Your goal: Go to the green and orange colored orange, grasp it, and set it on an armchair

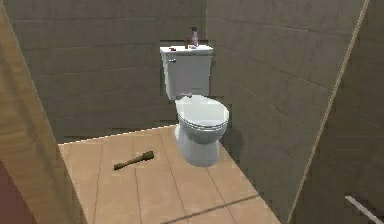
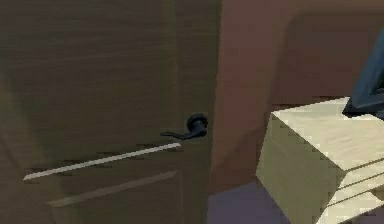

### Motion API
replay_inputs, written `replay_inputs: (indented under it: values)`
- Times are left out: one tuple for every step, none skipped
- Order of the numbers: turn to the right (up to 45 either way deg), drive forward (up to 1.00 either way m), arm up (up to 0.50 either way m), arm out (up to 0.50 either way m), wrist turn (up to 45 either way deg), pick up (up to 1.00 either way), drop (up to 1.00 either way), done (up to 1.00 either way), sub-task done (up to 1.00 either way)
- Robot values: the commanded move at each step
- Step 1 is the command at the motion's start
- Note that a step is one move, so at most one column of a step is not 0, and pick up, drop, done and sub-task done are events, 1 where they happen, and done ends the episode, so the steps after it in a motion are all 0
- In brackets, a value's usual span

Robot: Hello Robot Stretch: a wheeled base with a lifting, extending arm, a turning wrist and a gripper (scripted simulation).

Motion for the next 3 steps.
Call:
replay_inputs:
  values:
    - [0.0, 0.4, 0.0, 0.0, 0.0, 0.0, 0.0, 0.0, 0.0]
    - [-15.0, 0.0, 0.0, 0.0, 0.0, 0.0, 0.0, 0.0, 0.0]
    - [0.0, 0.3, 0.0, 0.0, 0.0, 0.0, 0.0, 0.0, 0.0]
